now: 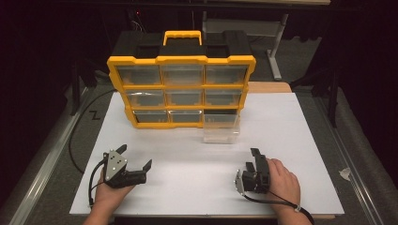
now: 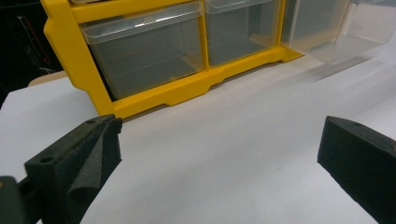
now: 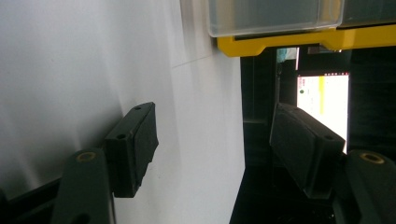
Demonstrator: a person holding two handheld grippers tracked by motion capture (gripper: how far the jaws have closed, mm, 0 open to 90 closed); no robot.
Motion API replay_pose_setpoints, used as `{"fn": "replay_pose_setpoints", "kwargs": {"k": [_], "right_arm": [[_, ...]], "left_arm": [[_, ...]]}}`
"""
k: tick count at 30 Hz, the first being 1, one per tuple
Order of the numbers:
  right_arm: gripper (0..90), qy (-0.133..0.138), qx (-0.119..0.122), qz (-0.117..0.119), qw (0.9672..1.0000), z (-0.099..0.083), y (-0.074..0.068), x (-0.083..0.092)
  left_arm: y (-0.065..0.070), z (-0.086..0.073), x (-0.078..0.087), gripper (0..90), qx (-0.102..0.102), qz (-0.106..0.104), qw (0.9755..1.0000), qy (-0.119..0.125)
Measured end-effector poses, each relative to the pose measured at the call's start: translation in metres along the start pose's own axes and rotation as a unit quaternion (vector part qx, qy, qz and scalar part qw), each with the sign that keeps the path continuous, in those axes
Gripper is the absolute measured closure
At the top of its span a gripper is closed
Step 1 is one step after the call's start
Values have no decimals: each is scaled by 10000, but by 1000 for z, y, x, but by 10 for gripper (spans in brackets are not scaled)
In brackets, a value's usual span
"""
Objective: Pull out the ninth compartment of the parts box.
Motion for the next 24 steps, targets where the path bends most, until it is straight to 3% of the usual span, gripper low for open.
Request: {"fn": "replay_pose_setpoints", "kwargs": {"k": [6,11,14,20,24], "right_arm": [[251,82,-50,-111,9999,3,2,2],[10,98,-134,-153,9997,5,4,2],[9,137,-191,-272,9994,6,5,3],[9,224,-225,-288,9991,6,7,3],[9,179,-417,-262,9986,3,7,1]], "left_arm": [[0,0,0,3,-12,-15,10000,4],[0,0,0,3,-5,-14,10000,25],[0,1,0,3,-4,-18,10000,30],[0,1,0,3,-2,-18,10000,29],[0,0,0,3,-2,-22,10000,25]]}}
Point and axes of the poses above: each handheld gripper's, and its own axes: x roughly backward along the jaws, z roughly out of its top, y roughly to its right, the point moved 5 cm from there along -x, roughly forward along the jaws
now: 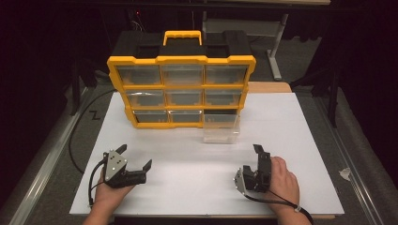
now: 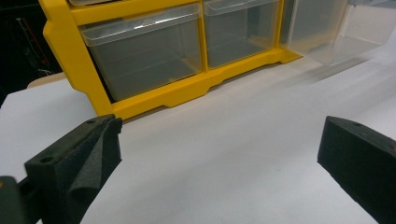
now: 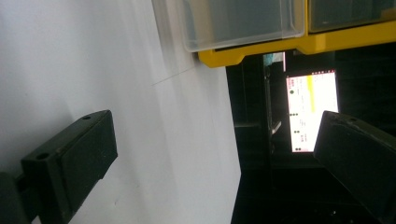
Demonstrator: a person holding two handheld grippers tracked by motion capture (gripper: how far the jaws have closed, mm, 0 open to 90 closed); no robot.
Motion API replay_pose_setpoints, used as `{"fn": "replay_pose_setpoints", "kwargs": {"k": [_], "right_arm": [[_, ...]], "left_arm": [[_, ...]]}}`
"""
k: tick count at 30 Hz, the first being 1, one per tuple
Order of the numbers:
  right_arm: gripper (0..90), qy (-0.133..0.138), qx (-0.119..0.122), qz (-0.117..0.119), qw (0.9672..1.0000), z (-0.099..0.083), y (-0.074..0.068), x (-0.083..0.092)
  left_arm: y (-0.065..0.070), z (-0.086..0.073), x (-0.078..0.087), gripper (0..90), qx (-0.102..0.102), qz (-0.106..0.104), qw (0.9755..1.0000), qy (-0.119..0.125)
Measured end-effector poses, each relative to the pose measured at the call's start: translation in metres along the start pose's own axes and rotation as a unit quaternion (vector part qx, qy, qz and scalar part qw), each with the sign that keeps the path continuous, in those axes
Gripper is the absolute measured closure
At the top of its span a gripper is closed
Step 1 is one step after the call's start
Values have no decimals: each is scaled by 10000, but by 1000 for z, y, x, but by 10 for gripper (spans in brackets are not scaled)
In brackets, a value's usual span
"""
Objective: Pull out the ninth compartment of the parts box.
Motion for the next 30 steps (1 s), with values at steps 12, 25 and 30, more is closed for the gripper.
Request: {"fn": "replay_pose_setpoints", "kwargs": {"k": [12,25,30], "right_arm": [[10,-27,-1272,545,9904,-10,0,-9],[11,266,-3678,1300,9204,-27,11,-14],[14,557,-4569,1499,8750,-35,18,-13]], "left_arm": [[1,0,-1,3,-6,-37,10000,-25],[-1,1,0,3,68,-86,9999,45],[-2,2,1,3,132,-124,9998,87]]}}
Point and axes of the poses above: each handheld gripper's, and its own axes: x roughly backward along the jaws, z roughly out of its top, y roughly to its right, the point moved 5 cm from there along -x, roughly forward along the jaws
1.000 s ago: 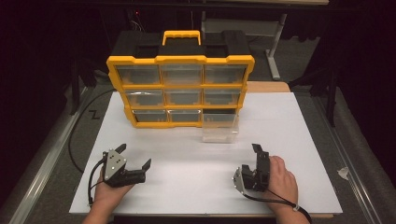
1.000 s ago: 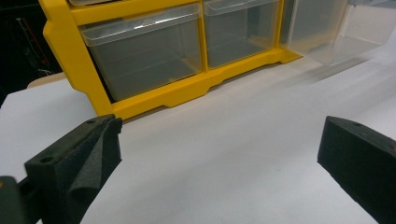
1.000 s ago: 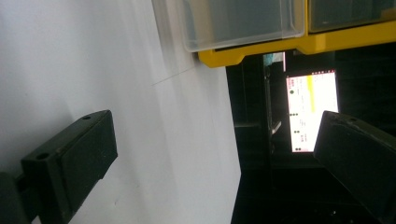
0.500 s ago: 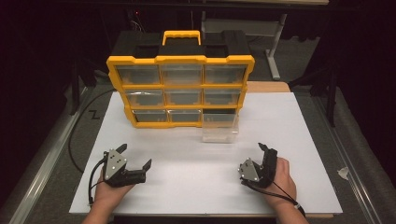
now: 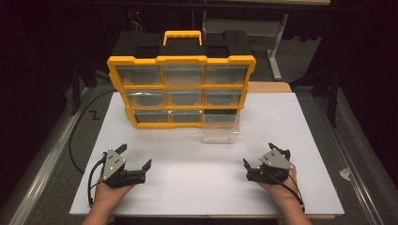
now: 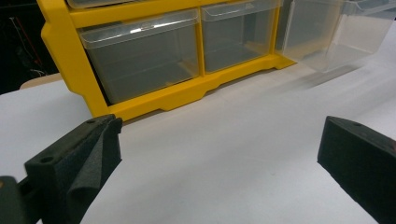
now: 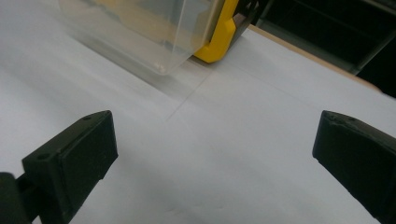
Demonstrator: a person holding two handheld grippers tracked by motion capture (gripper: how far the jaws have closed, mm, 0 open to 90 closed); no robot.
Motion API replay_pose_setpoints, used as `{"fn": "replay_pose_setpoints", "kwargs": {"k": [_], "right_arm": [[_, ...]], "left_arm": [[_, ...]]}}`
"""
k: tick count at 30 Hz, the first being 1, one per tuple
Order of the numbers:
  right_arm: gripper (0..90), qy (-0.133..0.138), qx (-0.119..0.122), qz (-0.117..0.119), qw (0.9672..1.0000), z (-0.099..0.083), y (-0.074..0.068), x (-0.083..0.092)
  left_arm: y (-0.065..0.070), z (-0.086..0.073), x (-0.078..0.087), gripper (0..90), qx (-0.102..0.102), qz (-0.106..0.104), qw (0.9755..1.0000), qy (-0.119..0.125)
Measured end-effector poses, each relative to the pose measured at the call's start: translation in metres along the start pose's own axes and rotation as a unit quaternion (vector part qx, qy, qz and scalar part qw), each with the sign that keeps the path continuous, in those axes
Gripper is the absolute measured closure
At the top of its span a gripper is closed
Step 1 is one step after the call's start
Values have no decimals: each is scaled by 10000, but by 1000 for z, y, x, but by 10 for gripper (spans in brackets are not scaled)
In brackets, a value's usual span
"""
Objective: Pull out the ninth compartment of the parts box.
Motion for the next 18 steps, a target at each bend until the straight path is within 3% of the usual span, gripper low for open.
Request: {"fn": "replay_pose_setpoints", "kwargs": {"k": [3,8,11,14,18], "right_arm": [[12,142,-514,197,9984,0,5,2],[11,414,-1243,491,9902,-2,14,9],[11,440,-1333,562,9885,-5,18,12],[11,524,-1572,571,9845,-14,27,24],[11,615,-1477,528,9857,-15,27,32]], "left_arm": [[-1,0,0,3,52,-13,10000,16],[-1,1,1,3,192,-66,9998,38],[-2,0,1,3,205,-71,9998,40],[-1,0,1,3,192,-84,9998,28],[2,0,-1,3,232,-183,9996,50]]}}
Point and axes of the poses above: each handheld gripper's, and its own axes: x roughly backward along the jaws, z roughly out of its top, y roughly to its right, the point moved 5 cm from there along -x, roughly forward along the jaws
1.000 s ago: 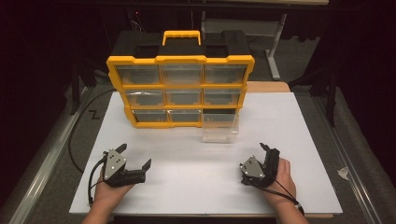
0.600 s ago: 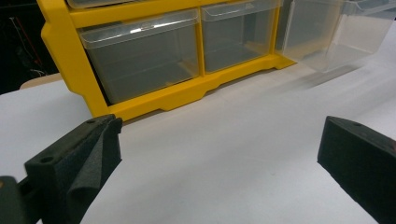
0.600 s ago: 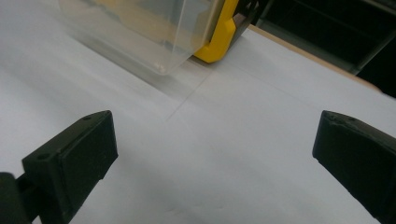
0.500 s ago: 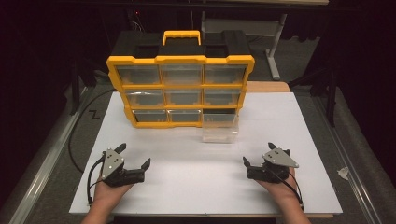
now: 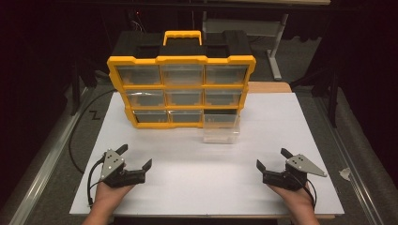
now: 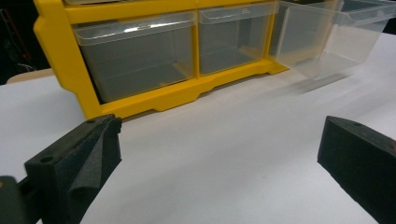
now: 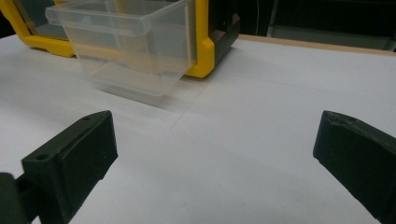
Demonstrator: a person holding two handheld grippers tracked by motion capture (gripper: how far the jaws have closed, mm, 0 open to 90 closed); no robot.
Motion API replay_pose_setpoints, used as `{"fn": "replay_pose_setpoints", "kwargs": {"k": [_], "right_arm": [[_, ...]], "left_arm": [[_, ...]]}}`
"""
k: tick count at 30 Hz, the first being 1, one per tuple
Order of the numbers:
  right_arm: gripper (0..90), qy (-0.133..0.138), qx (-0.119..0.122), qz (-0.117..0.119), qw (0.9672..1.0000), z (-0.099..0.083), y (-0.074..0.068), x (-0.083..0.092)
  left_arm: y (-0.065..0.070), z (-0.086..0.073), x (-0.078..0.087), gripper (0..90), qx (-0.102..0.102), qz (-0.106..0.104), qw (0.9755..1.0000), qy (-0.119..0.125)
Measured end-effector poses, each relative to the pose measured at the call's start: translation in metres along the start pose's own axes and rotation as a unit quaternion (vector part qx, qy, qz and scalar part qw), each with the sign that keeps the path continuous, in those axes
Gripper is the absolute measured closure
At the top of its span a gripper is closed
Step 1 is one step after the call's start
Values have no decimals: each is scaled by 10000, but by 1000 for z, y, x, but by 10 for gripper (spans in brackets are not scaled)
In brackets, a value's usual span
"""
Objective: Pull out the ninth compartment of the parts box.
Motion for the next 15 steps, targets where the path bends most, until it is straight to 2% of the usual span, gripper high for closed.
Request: {"fn": "replay_pose_setpoints", "kwargs": {"k": [3,8,15], "right_arm": [[11,48,62,-5,10000,2,-4,-2],[11,-12,215,25,9998,0,-10,-5],[11,22,131,-98,9999,2,-5,-3]], "left_arm": [[2,-1,-2,3,37,-77,9999,-67],[3,-2,-1,3,72,-17,10000,-30],[-1,-3,0,3,138,66,9999,-43]]}}
Point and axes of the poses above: each handheld gripper's, and its own axes: x roughly backward along the jaws, z roughly out of its top, y roughly to its right, the point moved 5 cm from there along -x, roughly forward along the jaws
